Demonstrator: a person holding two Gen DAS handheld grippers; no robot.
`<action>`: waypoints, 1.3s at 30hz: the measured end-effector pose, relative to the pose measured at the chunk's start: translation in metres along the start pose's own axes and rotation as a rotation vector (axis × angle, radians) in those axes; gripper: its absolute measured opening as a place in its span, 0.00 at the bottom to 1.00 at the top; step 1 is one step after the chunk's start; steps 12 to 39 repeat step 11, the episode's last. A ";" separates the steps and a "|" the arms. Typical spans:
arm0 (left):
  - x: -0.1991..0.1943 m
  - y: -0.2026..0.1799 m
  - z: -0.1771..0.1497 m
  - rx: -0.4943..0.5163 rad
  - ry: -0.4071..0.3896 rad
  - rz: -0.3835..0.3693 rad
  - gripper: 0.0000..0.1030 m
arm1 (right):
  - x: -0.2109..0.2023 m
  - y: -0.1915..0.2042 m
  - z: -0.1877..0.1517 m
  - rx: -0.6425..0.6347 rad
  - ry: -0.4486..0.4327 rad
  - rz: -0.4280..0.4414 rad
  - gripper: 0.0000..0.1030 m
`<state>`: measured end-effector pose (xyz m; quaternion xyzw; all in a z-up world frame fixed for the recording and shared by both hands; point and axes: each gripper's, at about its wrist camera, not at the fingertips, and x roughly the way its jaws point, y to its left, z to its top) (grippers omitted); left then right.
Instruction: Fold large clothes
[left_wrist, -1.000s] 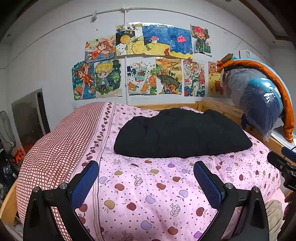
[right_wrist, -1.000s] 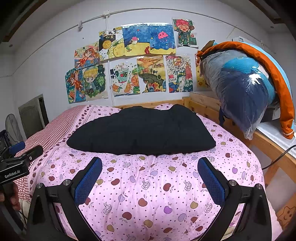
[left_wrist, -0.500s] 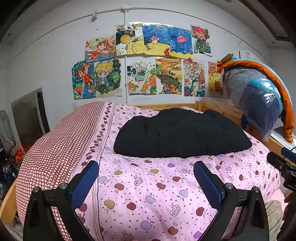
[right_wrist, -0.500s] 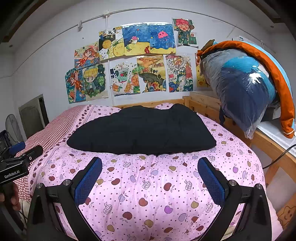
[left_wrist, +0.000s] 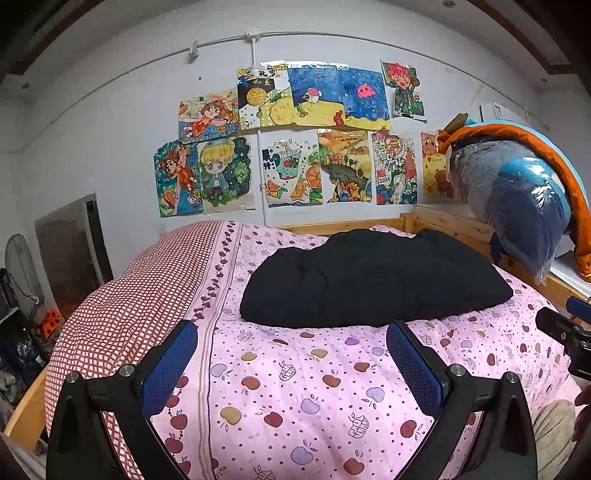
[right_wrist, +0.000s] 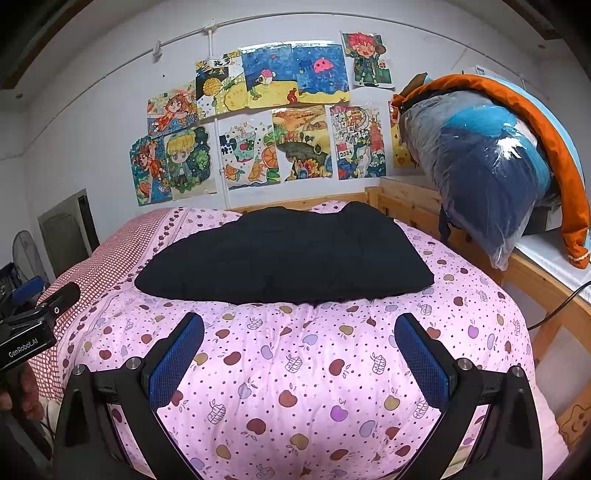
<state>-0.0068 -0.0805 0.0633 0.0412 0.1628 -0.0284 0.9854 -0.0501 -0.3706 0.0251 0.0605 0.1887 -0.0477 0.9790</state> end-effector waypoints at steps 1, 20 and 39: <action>0.001 0.001 0.000 -0.001 0.001 -0.001 1.00 | 0.000 0.000 0.000 -0.001 0.000 -0.001 0.98; 0.002 0.000 -0.005 -0.021 0.014 -0.003 1.00 | 0.002 0.000 -0.003 0.002 0.010 0.003 0.98; 0.002 0.000 -0.005 -0.021 0.014 -0.003 1.00 | 0.002 0.000 -0.003 0.002 0.010 0.003 0.98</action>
